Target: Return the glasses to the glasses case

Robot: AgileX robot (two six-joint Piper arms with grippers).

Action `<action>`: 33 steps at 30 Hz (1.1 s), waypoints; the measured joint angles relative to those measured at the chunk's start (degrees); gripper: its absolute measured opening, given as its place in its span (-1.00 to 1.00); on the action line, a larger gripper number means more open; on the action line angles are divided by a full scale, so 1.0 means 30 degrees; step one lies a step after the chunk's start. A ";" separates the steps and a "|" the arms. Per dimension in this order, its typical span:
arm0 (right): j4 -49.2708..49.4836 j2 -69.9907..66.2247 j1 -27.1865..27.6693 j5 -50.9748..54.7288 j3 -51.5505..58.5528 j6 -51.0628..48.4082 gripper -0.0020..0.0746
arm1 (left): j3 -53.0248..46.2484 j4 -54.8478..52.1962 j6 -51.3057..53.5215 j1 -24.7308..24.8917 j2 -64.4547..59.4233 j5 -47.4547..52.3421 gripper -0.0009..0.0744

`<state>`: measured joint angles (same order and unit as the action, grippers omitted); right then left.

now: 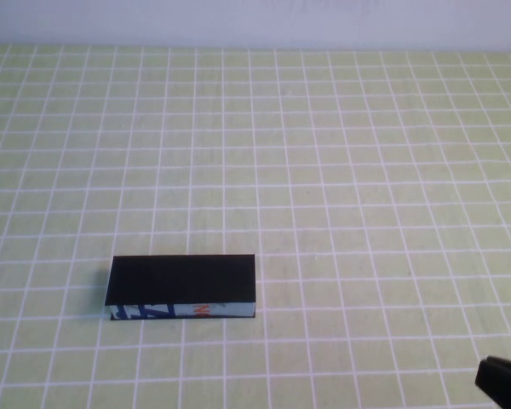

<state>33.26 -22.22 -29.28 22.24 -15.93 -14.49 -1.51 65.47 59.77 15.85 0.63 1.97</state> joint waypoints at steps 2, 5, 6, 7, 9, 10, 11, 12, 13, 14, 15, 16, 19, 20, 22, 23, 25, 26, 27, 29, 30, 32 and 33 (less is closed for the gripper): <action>0.0049 0.0000 0.0000 -0.0058 0.0710 0.0000 -0.98 | 0.0000 0.0000 0.0000 0.0000 0.0000 0.0000 -0.98; 0.0049 0.0000 0.0000 -0.0699 0.1449 -0.0035 -0.98 | 0.0000 0.0000 0.0000 0.0000 0.0000 0.0000 -0.98; -0.0077 0.0000 0.0000 -0.1041 0.1677 -0.0074 -0.98 | 0.0000 0.0000 0.0000 0.0000 0.0000 0.0000 -0.98; -0.0230 0.0000 0.0000 -0.1419 0.1845 -0.0074 -0.98 | 0.0000 0.0000 0.0000 0.0000 0.0000 0.0000 -0.98; -0.0800 0.0000 0.0000 -0.2273 0.2125 -0.0074 -0.98 | 0.0000 0.0000 0.0000 0.0000 0.0000 0.0000 -0.98; -0.1067 0.0000 0.0000 -0.2778 0.2223 -0.0074 -0.98 | 0.0000 0.0000 0.0000 0.0000 0.0000 0.0000 -0.98; -0.1339 0.0000 0.0000 -0.3254 0.2402 -0.0074 -0.98 | 0.0000 0.0000 0.0000 0.0000 0.0000 0.0000 -0.98; -0.1704 0.0000 0.0000 -0.3871 0.2590 -0.0074 -0.98 | 0.0000 0.0000 0.0000 0.0000 0.0000 0.0000 -0.98; -0.1946 0.0082 0.0000 -0.4578 0.2832 -0.0074 -0.98 | 0.0000 0.0000 0.0000 0.0000 0.0000 0.0000 -0.98; -0.2124 0.0276 0.0000 -0.5116 0.3074 -0.0074 -0.98 | 0.0000 0.0000 0.0000 0.0000 0.0000 0.0000 -0.98; -0.2226 0.0577 0.0172 -0.5764 0.3406 -0.0152 -0.98 | 0.0000 0.0000 0.0000 0.0000 0.0000 -0.0038 -0.98; -0.2264 0.0981 0.0547 -0.6247 0.3721 -0.0233 -0.98 | 0.0000 0.0000 0.0000 0.0000 0.0000 -0.0036 -0.98; -0.2344 0.2641 0.2908 -0.6671 0.4497 -0.0368 -0.98 | 0.0000 0.0000 0.0000 0.0000 0.0000 -0.0036 -0.98; -0.2356 0.3120 0.3646 -0.6518 0.4735 -0.0405 -0.98 | 0.0000 0.0000 0.0000 0.0000 0.0000 -0.0036 -0.98; -0.2389 0.4332 0.5212 -0.5722 0.5001 -0.0441 -0.98 | 0.0000 0.0000 0.0000 0.0000 0.0000 -0.0071 -0.98; -0.2397 0.4803 0.5655 -0.5336 0.5031 -0.0441 -0.98 | 0.0000 0.0000 0.0000 0.0000 0.0000 -0.0122 -0.98; -0.2638 0.5906 0.6331 -0.4493 0.5060 -0.0441 -0.98 | 0.0000 0.0000 0.0039 0.0000 0.0000 -0.0189 -0.98; -0.2829 0.6434 0.6453 -0.4277 0.5060 -0.0479 -0.98 | 0.0000 0.0000 0.0039 0.0000 0.0000 -0.0189 -0.98; -0.3075 0.6941 0.6551 -0.4098 0.5060 -0.0479 -0.98 | 0.0000 0.0000 0.0039 0.0000 0.0000 -0.0230 -0.98; -0.3522 0.7456 0.6686 -0.3903 0.5060 -0.0508 -0.98 | 0.0000 0.0000 0.0039 0.0000 0.0000 -0.0264 -0.98; -0.3663 0.7547 0.6728 -0.3857 0.5060 -0.0508 -0.98 | 0.0000 0.0000 0.0039 0.0000 0.0000 -0.0264 -0.98; -0.3776 0.7543 0.6803 -0.3857 0.5060 -0.0508 -0.98 | 0.0000 0.0000 0.0039 0.0000 0.0031 -0.0264 -0.98; -0.3864 0.7543 0.6803 -0.3857 0.5060 -0.0520 -0.98 | 0.0000 0.0000 0.0039 0.0000 0.0031 -0.0264 -0.98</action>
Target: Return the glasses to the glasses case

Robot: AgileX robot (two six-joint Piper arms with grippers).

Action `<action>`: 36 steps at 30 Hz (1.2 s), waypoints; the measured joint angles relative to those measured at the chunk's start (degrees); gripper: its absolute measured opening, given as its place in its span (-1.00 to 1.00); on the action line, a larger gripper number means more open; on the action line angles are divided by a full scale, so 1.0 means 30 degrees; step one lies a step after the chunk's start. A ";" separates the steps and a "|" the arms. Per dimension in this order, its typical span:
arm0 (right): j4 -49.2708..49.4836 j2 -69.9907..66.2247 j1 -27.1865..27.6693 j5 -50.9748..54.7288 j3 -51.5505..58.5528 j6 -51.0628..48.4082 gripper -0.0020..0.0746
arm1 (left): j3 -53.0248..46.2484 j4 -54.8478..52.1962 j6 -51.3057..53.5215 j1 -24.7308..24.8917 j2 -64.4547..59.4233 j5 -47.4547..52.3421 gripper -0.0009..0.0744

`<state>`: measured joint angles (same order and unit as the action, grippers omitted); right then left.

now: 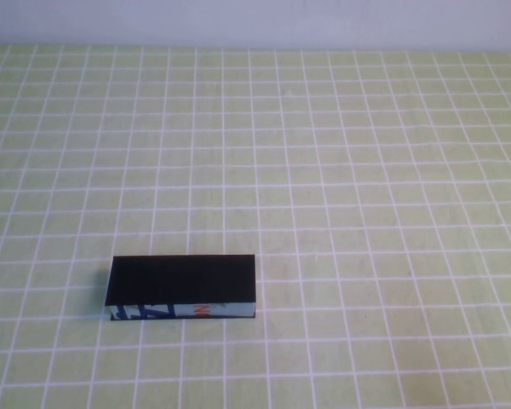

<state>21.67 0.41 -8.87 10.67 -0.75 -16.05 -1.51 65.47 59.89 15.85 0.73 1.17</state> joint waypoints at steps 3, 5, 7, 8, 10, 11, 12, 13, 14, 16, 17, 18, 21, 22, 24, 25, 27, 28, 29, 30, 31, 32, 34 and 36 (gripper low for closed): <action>-0.0046 0.0013 0.0029 0.0000 0.0000 -0.0033 -0.98 | 0.0000 0.0000 0.0000 0.0000 0.0000 0.0000 -0.98; -0.0076 0.0013 0.0029 0.0000 0.0000 -0.0033 -0.98 | 0.0000 0.0000 0.0000 0.0000 0.0000 0.0000 -0.98; -0.0076 0.0013 0.0029 0.0000 0.0000 -0.0033 -0.98 | 0.0000 0.0000 0.0000 0.0000 0.0000 -0.0036 -0.98; -0.0123 0.0013 0.0029 0.0000 0.0000 -0.0033 -0.98 | 0.0000 0.0000 0.0000 0.0000 0.0000 -0.0036 -0.98; -0.0642 0.0013 0.0029 0.0032 0.0000 0.0013 -0.98 | 0.0000 0.0000 0.0000 0.0000 0.0000 -0.0036 -0.98; -0.1281 0.0013 0.0084 0.0074 0.0000 0.0368 -0.98 | 0.0000 0.0000 0.0000 0.0000 0.0000 -0.0036 -0.98; -0.2099 0.0013 0.0237 0.0168 0.0000 0.0983 -0.98 | 0.0000 0.0000 0.0000 0.0000 0.0000 -0.0036 -0.98; -0.2767 0.0013 0.0442 0.0306 0.0000 0.1587 -0.98 | 0.0000 0.0000 0.0000 0.0000 0.0000 -0.0036 -0.98; -0.3524 0.0013 0.0768 0.0504 0.0000 0.2332 -0.98 | 0.0000 0.0000 0.0000 0.0000 0.0000 -0.0036 -0.98; -0.4450 0.0013 0.1427 0.0598 0.0290 0.3270 -0.98 | 0.0000 0.0000 0.0000 0.0000 0.0000 -0.0036 -0.98; -0.4641 0.0047 0.1665 0.0561 0.0421 0.3493 -0.98 | 0.0000 0.0000 0.0000 0.0000 0.0000 -0.0036 -0.98; -0.4807 0.0043 0.1782 0.0561 0.0576 0.3651 -0.98 | 0.0000 0.0000 0.0000 0.0000 0.0000 -0.0036 -0.98; -0.5353 0.0043 0.1941 0.1705 0.0743 0.3830 -0.98 | 0.0000 0.0000 0.0000 0.0000 0.0000 -0.0036 -0.98; -0.5508 0.0043 0.1942 0.2259 0.0777 0.3830 -0.98 | 0.0000 0.0000 0.0000 0.0000 0.0000 -0.0036 -0.98; -0.5758 0.0043 0.1942 0.2825 0.0755 0.3830 -0.98 | 0.0000 0.0000 0.0000 0.0000 0.0000 -0.0036 -0.98; -0.5796 0.0043 0.1942 0.2956 0.0755 0.3830 -0.98 | 0.0000 0.0000 0.0000 0.0000 0.0000 -0.0036 -0.98; -0.5796 0.0043 0.1942 0.2992 0.0755 0.3863 -0.98 | 0.0000 0.0000 0.0000 0.0000 0.0000 -0.0036 -0.98; -0.5796 0.0043 0.1942 0.2992 0.0755 0.3863 -0.98 | 0.0000 0.0000 0.0000 0.0000 0.0000 -0.0036 -0.98; -0.5796 0.0043 0.1942 0.2992 0.0755 0.3863 -0.98 | 0.0000 0.0000 0.0000 0.0000 0.0000 -0.0036 -0.98; -0.5796 0.0043 0.1942 0.3020 0.0755 0.3863 -0.98 | 0.0000 0.0000 0.0000 0.0000 0.0000 -0.0036 -0.98; -0.5796 0.0043 0.1942 0.3020 0.0755 0.3863 -0.98 | 0.0000 0.0000 0.0000 0.0000 0.0000 -0.0036 -0.98; -0.5796 0.0043 0.1942 0.3020 0.0755 0.3863 -0.98 | 0.0000 0.0000 0.0000 0.0000 0.0000 -0.0036 -0.98; -0.5796 0.0043 0.1942 0.3020 0.0755 0.3863 -0.98 | 0.0000 0.0034 0.0000 0.0000 0.0000 -0.0036 -0.98; -0.5796 0.0043 0.1942 0.3020 0.0755 0.3863 -0.98 | 0.0000 0.0028 0.0000 0.0000 0.0000 -0.0036 -0.98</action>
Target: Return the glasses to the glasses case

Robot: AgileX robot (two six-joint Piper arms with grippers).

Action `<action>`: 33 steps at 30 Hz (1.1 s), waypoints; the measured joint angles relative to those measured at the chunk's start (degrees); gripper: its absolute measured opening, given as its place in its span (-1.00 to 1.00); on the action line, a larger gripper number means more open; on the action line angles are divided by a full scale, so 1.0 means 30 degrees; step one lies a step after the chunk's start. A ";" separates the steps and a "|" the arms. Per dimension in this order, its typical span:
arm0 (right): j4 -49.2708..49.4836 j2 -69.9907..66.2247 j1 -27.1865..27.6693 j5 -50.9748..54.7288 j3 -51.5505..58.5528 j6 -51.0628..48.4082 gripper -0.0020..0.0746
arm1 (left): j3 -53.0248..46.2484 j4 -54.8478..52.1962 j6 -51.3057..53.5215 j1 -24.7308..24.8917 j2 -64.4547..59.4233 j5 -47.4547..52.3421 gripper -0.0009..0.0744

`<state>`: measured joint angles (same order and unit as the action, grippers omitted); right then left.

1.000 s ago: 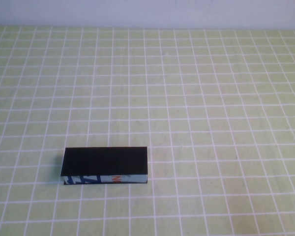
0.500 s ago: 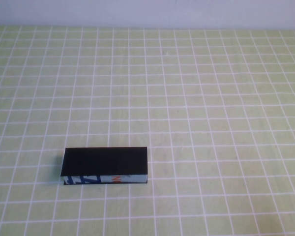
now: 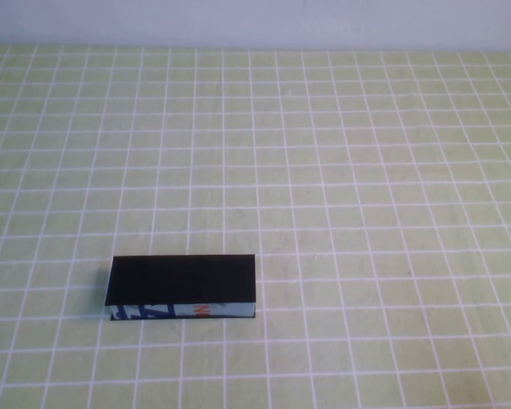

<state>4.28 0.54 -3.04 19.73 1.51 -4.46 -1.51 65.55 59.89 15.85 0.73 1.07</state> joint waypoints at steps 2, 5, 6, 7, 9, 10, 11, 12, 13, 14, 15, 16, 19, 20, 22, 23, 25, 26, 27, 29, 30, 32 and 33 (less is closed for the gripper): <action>0.0000 0.0000 0.0000 0.0000 0.0000 0.0000 -0.98 | 0.0000 0.0000 0.0000 0.0000 0.0000 0.0000 -0.98; 0.0000 0.0044 0.0000 0.0000 0.0000 0.0000 -0.98 | 0.0000 0.0000 0.0000 0.0000 0.0000 0.0000 -0.98; 0.0000 0.0044 0.0000 0.0000 0.0000 0.0000 -0.98 | 0.0000 0.0000 0.0000 0.0000 0.0000 0.0000 -0.98; 0.0000 0.0044 0.0000 0.0000 0.0000 0.0000 -0.98 | 0.0000 0.0000 0.0000 0.0000 0.0000 0.0000 -0.98; 0.0000 0.0044 0.0000 0.0000 0.0000 0.0000 -0.98 | 0.0000 0.0000 0.0000 0.0000 0.0000 0.0000 -0.98; 0.0000 0.0044 0.0000 0.0000 0.0000 0.0000 -0.98 | 0.0000 0.0000 0.0000 0.0000 0.0000 0.0000 -0.98; 0.0000 0.0058 0.0000 0.0000 0.0000 0.0000 -0.98 | 0.0000 0.0000 0.0000 0.0000 0.0000 0.0000 -0.98; 0.0000 0.0088 0.0000 0.0000 0.0000 0.0000 -0.98 | 0.0000 0.0000 0.0000 0.0000 0.0000 0.0000 -0.98; 0.0000 0.0088 0.0000 0.0000 0.0000 0.0000 -0.98 | 0.0000 0.0000 0.0000 0.0000 0.0000 0.0000 -0.98; 0.0000 0.0088 0.0000 0.0000 0.0000 0.0000 -0.98 | 0.0000 0.0000 0.0000 0.0000 0.0000 0.0000 -0.98; 0.0000 0.0088 0.0000 0.0000 0.0000 0.0000 -0.98 | 0.0000 0.0000 0.0000 0.0000 0.0000 0.0000 -0.98; 0.0000 0.0088 0.0000 0.0000 0.0000 0.0000 -0.98 | 0.0000 -0.0277 0.0000 0.0000 0.0000 -0.0028 -0.98; 0.0000 0.0088 0.0000 0.0000 0.0000 0.0000 -0.98 | 0.0000 -0.4001 -0.0729 0.0000 0.0000 -0.0074 -0.98; 0.0000 0.0088 0.0000 0.0000 0.0000 0.0000 -0.98 | 0.0000 -0.6218 -0.1712 0.0000 0.0000 0.0102 -0.98; 0.0000 0.0088 0.0000 0.0000 0.0000 0.0000 -0.98 | 0.0000 -1.0587 -0.5431 -0.0278 0.0000 0.0229 -0.98; 0.0000 0.0088 0.0000 0.0000 0.0000 0.0000 -0.98 | 0.0000 -1.2989 -0.7921 -0.0596 0.0000 0.0229 -0.98; 0.0000 0.0088 0.0000 0.0000 0.0000 0.0000 -0.98 | 0.0000 -1.6659 -1.2447 -0.1403 0.0000 0.0229 -0.98; 0.0000 0.0088 0.0000 0.0000 0.0000 0.0000 -0.98 | 0.0000 -1.8000 -1.4202 -0.1924 0.0000 0.0190 -0.98; 0.0000 0.0088 0.0000 0.0000 0.0000 0.0000 -0.98 | 0.0000 -1.8858 -1.5469 -0.2320 0.0000 0.0233 -0.98; 0.0000 0.0088 0.0000 0.0000 0.0000 0.0000 -0.98 | 0.0000 -1.9808 -1.6794 -0.3088 0.0000 0.0861 -0.98; 0.0000 0.0088 0.0000 0.0000 0.0000 0.0000 -0.98 | 0.0000 -2.0058 -1.7093 -0.3292 0.0000 0.1263 -0.98; 0.0000 0.0088 0.0000 0.0000 0.0000 0.0000 -0.98 | 0.0000 -2.0404 -1.7482 -0.3430 0.0000 0.2145 -0.98; 0.0000 0.0088 0.0000 0.0000 0.0000 0.0000 -0.98 | 0.0000 -2.0457 -1.7568 -0.3430 0.0000 0.2538 -0.98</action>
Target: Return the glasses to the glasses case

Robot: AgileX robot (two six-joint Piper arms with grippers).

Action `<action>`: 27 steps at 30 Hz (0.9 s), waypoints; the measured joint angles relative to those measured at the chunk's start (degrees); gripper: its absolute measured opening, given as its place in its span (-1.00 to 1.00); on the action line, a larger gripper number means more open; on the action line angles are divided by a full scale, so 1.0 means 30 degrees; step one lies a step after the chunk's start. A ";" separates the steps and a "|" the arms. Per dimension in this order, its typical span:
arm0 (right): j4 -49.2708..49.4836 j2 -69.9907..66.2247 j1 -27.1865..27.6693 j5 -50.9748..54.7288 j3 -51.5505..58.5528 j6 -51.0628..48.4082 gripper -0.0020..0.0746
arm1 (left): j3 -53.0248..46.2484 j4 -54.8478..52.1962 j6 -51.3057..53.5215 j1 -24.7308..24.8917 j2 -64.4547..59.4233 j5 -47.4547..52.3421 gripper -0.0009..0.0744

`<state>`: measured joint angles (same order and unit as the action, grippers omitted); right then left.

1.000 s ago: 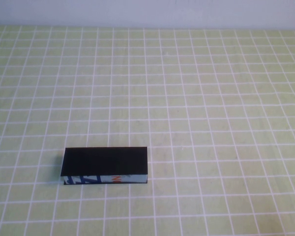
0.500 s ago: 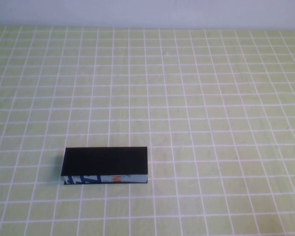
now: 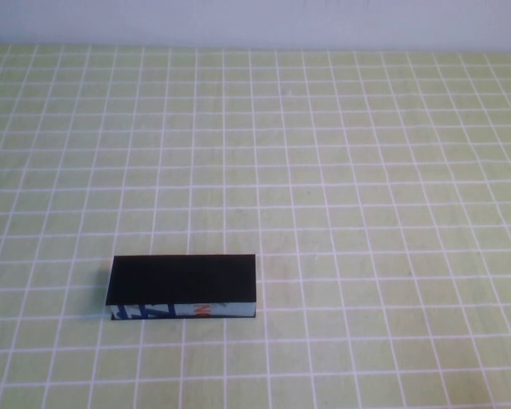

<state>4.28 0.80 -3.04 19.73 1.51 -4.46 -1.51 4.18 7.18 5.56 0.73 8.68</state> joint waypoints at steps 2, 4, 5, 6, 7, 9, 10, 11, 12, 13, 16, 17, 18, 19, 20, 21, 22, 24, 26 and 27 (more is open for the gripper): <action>0.0000 0.0000 0.0000 0.0000 0.0000 0.0000 -0.98 | 0.0000 -0.0142 -0.0093 0.0000 0.0000 0.1184 -0.98; 0.0000 0.0000 0.0000 0.0000 0.0000 0.0000 -0.98 | 0.0000 -0.0189 -0.0127 0.0000 0.0000 0.2525 -0.98; 0.0000 0.0000 0.0000 0.0013 0.0000 0.0000 -0.98 | 0.0000 -0.0222 -0.0142 0.0000 0.0000 0.3255 -0.98; 0.0000 0.0000 0.0000 0.0013 0.0000 0.0000 -0.98 | 0.0000 -0.0233 -0.0142 0.0000 0.0000 0.3685 -0.98; 0.0000 0.0000 0.0000 0.0013 0.0000 0.0000 -0.98 | 0.0000 -0.0233 -0.0142 0.0000 0.0000 0.4024 -0.98; 0.0000 0.0000 0.0000 0.0013 0.0000 0.0006 -0.98 | 0.0000 -0.0233 -0.0171 0.0000 0.0000 0.4295 -0.98; 0.0000 0.0000 0.0000 0.0013 0.0000 0.0041 -0.98 | 0.0000 -0.0233 -0.0171 0.0000 0.0000 0.4344 -0.98; 0.0000 0.0000 0.0000 0.0013 0.0000 0.0041 -0.98 | 0.0000 -0.0233 -0.0171 0.0000 0.0000 0.4387 -0.98; 0.0000 0.0000 0.0000 0.0044 0.0000 0.0041 -0.98 | 0.0000 -0.0265 -0.0171 0.0000 0.0000 0.4387 -0.98; 0.0000 0.0000 0.0000 0.0044 0.0000 0.0041 -0.98 | 0.0000 -0.0265 -0.0171 0.0000 0.0000 0.4428 -0.98; 0.0000 0.0000 0.0000 0.0044 0.0000 0.0041 -0.98 | 0.0000 -0.0265 -0.0171 0.0000 0.0000 0.4472 -0.98; 0.0000 0.0000 0.0000 0.0044 0.0000 0.0041 -0.98 | 0.0000 -0.0265 -0.0171 0.0000 0.0000 0.4472 -0.98; 0.0000 0.0000 0.0000 0.0044 0.0000 0.0041 -0.98 | 0.0000 -0.0265 -0.0171 0.0000 0.0000 0.4472 -0.98; 0.0000 0.0000 0.0000 0.0044 0.0000 0.0041 -0.98 | 0.0000 -0.0265 -0.0171 0.0000 0.0000 0.4472 -0.98; 0.0000 0.0000 0.0000 0.0044 0.0000 0.0041 -0.98 | 0.0000 -0.0265 -0.0171 0.0000 0.0000 0.4472 -0.98; 0.0000 0.0000 0.0000 0.0044 0.0000 0.0041 -0.98 | 0.0000 -0.0265 -0.0171 0.0000 0.0000 0.4472 -0.98; 0.0000 0.0000 0.0000 0.0044 0.0000 0.0041 -0.98 | 0.0000 -0.0265 -0.0171 0.0000 0.0000 0.4472 -0.98; 0.0000 0.0000 0.0000 0.0044 0.0000 0.0041 -0.98 | 0.0000 -0.0265 -0.0171 0.0000 0.0000 0.4472 -0.98; 0.0000 0.0000 0.0000 0.0044 0.0000 0.0041 -0.98 | 0.0000 -0.0265 -0.0171 0.0000 0.0000 0.4472 -0.98; 0.0000 0.0000 0.0000 0.0044 0.0000 0.0041 -0.98 | 0.0000 -0.0265 -0.0171 0.0000 0.0000 0.4472 -0.98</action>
<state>4.28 0.80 -3.04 19.86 1.51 -4.33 -1.51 3.39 6.67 5.56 0.73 22.10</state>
